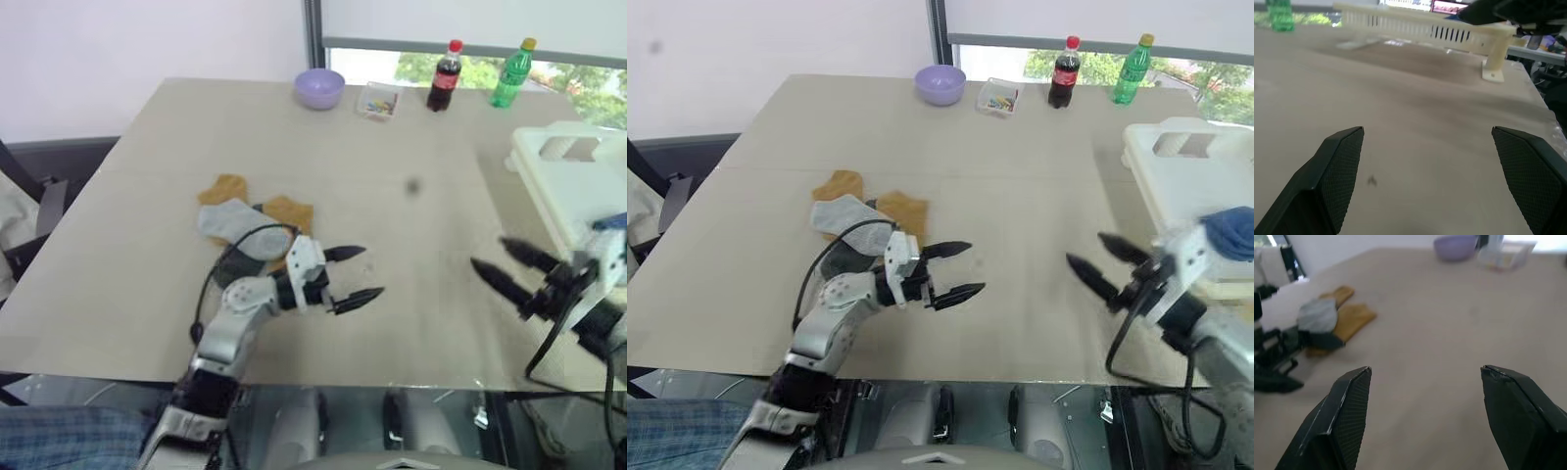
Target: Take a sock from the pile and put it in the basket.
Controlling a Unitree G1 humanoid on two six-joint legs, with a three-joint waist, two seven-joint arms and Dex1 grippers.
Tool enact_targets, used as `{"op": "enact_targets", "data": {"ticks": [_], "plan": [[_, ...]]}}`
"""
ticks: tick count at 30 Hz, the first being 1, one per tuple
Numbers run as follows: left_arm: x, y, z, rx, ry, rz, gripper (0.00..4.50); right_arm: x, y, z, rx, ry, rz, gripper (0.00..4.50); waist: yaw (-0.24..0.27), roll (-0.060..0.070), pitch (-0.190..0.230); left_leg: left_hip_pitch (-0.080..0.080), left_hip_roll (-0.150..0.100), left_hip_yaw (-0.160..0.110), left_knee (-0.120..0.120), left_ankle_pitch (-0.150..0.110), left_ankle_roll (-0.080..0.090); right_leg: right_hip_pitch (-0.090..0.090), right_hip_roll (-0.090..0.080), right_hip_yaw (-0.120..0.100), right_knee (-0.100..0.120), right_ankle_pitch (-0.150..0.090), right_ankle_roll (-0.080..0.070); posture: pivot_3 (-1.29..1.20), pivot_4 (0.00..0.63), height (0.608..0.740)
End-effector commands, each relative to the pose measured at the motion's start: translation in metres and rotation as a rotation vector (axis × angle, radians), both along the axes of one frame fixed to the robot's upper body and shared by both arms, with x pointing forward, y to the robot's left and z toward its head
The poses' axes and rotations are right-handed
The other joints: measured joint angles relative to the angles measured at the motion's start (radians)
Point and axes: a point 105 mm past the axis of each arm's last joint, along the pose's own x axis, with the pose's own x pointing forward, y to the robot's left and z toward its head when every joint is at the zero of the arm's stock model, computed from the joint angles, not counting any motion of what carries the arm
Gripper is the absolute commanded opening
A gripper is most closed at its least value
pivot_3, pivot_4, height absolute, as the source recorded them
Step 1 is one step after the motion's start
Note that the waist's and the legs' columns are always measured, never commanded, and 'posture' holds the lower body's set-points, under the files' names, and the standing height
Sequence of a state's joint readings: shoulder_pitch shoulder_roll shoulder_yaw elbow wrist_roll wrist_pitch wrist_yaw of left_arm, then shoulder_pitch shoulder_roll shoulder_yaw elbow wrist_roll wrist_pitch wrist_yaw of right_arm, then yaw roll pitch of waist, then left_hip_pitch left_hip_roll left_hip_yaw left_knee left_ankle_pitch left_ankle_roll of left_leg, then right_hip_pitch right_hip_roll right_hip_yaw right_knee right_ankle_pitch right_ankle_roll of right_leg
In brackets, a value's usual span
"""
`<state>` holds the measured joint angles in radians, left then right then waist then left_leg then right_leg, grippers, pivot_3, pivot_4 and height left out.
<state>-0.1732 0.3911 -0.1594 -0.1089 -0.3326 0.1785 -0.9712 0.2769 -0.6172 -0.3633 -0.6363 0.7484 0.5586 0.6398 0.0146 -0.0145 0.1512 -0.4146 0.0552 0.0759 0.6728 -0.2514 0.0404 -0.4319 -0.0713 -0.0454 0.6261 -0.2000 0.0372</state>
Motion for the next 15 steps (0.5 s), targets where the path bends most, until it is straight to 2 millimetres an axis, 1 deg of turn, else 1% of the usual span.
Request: {"op": "enact_targets", "data": {"ticks": [1,4,6,8,10,13,15], "plan": [[-0.013,0.015,-0.006,0.076,-0.025,0.062,4.50,-0.013,-0.007,-0.029,-0.075,0.042,0.038,3.63,0.000,0.000,0.000,0.000,0.000,0.000,0.000,0.000,0.000,0.000,0.000,0.000,0.000,0.000,0.000,0.00,0.150,0.736],[-0.026,0.032,-0.015,0.095,-0.004,0.130,4.50,-0.025,-0.022,-0.053,-0.118,0.093,0.040,3.63,0.000,0.000,0.000,0.000,0.001,0.000,0.000,0.000,0.000,0.000,0.000,0.000,0.000,0.000,0.000,0.00,0.150,0.736],[-0.034,0.043,-0.025,0.136,0.032,0.175,4.50,-0.033,-0.031,-0.062,-0.156,0.106,0.054,3.63,-0.001,0.001,0.000,0.001,0.002,0.000,0.000,0.000,0.000,0.000,0.000,0.000,0.000,0.000,0.000,0.00,0.150,0.736],[-0.039,0.051,-0.030,0.160,0.022,0.206,4.50,-0.038,-0.038,-0.064,-0.158,0.093,0.062,3.63,-0.001,0.002,-0.001,0.001,0.002,0.000,0.000,0.000,0.000,0.000,0.000,0.000,0.001,0.000,0.000,0.00,0.150,0.736],[-0.043,0.058,-0.032,0.170,0.016,0.232,4.50,-0.042,-0.043,-0.057,-0.113,0.037,0.073,3.63,-0.001,0.002,-0.001,0.002,0.002,0.000,0.000,0.000,-0.001,0.000,0.000,0.000,0.001,0.000,0.000,0.00,0.150,0.736],[-0.042,0.066,-0.032,0.158,0.019,0.291,4.50,-0.048,-0.050,-0.056,-0.121,0.003,0.094,3.63,-0.001,0.003,-0.002,0.002,0.003,0.000,0.000,0.000,-0.001,0.000,0.000,0.000,0.001,0.000,0.000,0.00,0.150,0.736],[-0.041,0.069,-0.031,0.164,-0.003,0.301,4.50,-0.047,-0.052,-0.056,-0.120,-0.005,0.086,3.63,0.000,0.003,-0.002,0.002,0.003,0.000,0.000,0.000,-0.001,0.000,0.000,0.000,0.001,0.000,0.000,0.00,0.150,0.736]]}}
